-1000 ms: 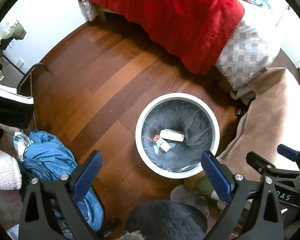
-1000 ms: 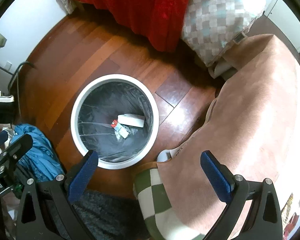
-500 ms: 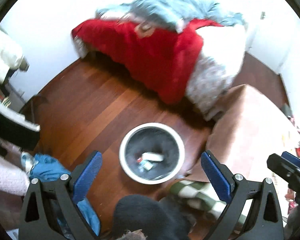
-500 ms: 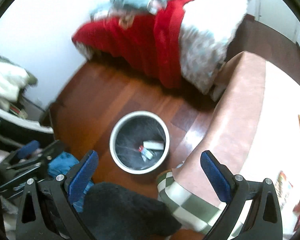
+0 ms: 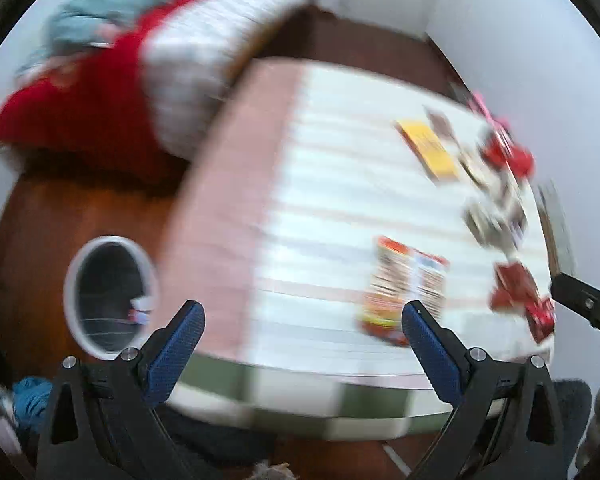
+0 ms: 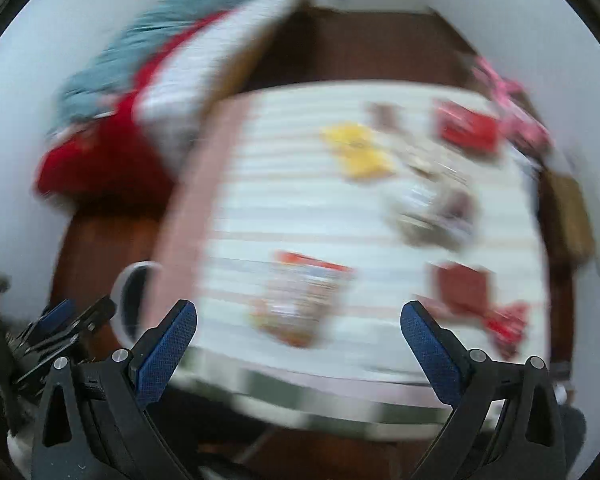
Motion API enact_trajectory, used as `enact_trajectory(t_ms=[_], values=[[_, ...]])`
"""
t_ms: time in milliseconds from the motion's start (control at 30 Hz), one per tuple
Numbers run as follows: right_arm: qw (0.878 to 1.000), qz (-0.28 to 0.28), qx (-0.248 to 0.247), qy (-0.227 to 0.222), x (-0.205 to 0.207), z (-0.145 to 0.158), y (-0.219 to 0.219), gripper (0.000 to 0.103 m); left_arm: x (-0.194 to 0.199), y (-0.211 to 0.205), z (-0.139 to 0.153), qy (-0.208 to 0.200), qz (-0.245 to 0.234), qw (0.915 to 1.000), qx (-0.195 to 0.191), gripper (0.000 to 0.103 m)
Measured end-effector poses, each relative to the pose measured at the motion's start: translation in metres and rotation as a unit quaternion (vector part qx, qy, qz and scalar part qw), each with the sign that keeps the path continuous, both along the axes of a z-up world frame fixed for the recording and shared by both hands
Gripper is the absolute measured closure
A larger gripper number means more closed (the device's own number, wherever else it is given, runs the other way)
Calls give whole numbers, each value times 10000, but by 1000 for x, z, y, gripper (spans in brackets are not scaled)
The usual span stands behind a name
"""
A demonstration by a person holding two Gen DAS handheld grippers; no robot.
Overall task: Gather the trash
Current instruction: 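Move both tools back from the bin toward the table, then grasp the orange snack bag with left tool while right tool grasps the red wrapper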
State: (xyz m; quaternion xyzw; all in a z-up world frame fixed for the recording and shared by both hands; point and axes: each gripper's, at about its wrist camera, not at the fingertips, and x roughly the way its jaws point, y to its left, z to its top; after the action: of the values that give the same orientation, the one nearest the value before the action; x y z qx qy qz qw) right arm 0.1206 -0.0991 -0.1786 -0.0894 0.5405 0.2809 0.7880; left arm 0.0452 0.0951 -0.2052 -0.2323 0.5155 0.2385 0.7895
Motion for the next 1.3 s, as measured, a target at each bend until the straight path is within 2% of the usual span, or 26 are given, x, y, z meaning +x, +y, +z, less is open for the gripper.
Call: enact_trajectory(t_ms=[67,233,467,567,633,700,800,867,900,933,1000,1300], values=[[9991,-334,-225,144,30,-24,-28,0,30,-18,-19,165,-295,9993,-155,2],[9948,-830,-306,504,78,-62,-71,0,81,-46,-58,536,-705,9953,-387,3],[9934,-854,-272,711,113,-89,-70,0,100,-47,-75,639,-705,9947,-395,3],[9931,-770,-267,845,117,-99,-66,0,105,-45,-75,631,-667,9953,-303,13],[9931,-721,-289,876,119,-105,-64,0,107,-43,-76,667,-640,9954,-268,31],[9930,-690,-327,902,117,-110,-61,0,107,-43,-76,659,-638,9955,-226,34],[9935,-649,-339,875,117,-115,-56,0,107,-45,-76,630,-636,9958,-168,48],[9940,-631,-318,832,116,-115,-54,1,105,-45,-75,602,-642,9961,-116,49],[9942,-625,-330,813,116,-116,-53,7,103,-48,-75,580,-651,9962,-58,55],[9943,-620,-371,785,116,-116,-51,19,100,-50,-73,577,-651,9962,-8,57],[9943,-587,-458,765,114,-117,-49,33,95,-51,-67,529,-654,9964,42,57],[9976,-382,-406,416,100,-97,-45,47,85,-51,-39,228,-579,9979,205,57]])
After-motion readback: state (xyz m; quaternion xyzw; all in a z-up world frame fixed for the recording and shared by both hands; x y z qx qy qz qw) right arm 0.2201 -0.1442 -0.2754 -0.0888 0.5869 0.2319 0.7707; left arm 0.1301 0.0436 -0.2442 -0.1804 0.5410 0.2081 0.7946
